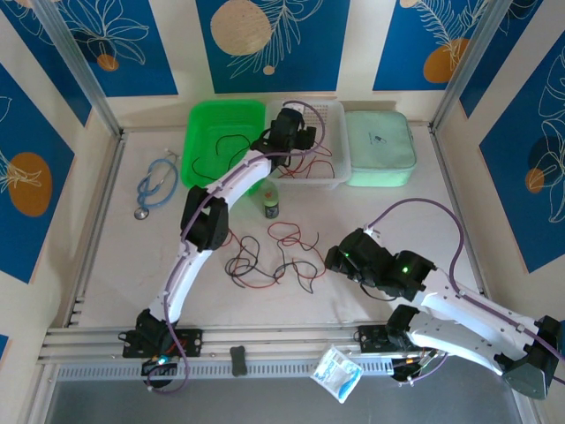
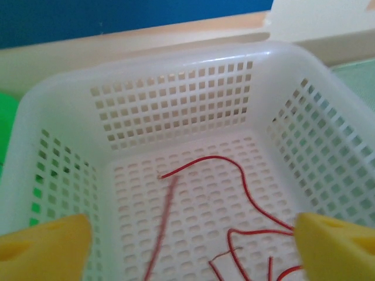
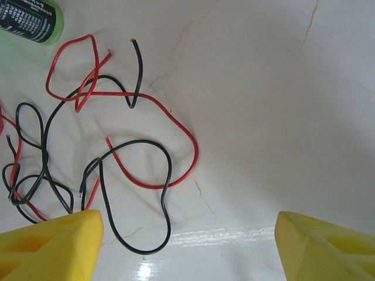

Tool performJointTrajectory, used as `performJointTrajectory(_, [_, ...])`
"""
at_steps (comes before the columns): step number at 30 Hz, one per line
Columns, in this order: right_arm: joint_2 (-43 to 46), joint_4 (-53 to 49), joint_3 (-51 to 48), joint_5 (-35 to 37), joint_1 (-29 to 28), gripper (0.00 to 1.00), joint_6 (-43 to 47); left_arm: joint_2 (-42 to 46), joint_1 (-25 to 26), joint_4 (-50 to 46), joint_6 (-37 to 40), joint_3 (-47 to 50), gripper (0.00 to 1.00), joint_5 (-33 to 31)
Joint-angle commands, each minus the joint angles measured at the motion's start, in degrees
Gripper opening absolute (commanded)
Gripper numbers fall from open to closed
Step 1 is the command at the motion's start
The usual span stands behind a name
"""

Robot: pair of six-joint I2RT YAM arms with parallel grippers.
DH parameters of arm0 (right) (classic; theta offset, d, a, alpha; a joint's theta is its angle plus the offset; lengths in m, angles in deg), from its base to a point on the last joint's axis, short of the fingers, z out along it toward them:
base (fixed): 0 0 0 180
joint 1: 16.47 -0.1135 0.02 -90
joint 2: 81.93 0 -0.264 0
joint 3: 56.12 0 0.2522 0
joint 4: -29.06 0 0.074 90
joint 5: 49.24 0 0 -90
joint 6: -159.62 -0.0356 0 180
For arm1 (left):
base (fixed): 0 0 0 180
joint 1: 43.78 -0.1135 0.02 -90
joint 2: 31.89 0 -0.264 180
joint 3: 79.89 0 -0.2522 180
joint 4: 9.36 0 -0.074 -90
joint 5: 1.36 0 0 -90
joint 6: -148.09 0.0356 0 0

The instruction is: Untangle the cables

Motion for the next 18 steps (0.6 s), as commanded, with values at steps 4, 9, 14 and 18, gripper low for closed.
performJointTrajectory(4, [0.22, -0.24, -0.65, -0.15, -0.19, 0.77, -0.36, 8.92, -0.23, -9.96, 4.47, -2.59, 1.00, -1.53])
performJointTrajectory(9, [-0.60, 0.88, -0.65, -0.82, -0.24, 0.77, -0.25, 14.36, -0.23, -18.71, 5.93, -2.51, 1.00, -3.17])
performJointTrajectory(14, [-1.59, 1.44, -0.14, -1.23, -0.23, 0.77, 0.01, 17.40, -0.36, -31.48, 1.99, -2.11, 0.95, -5.71])
performJointTrajectory(18, [-2.37, 1.80, 0.56, -1.39, -0.19, 0.78, 0.69, 17.04, -1.33, -38.11, -2.14, -0.26, 0.82, -0.02])
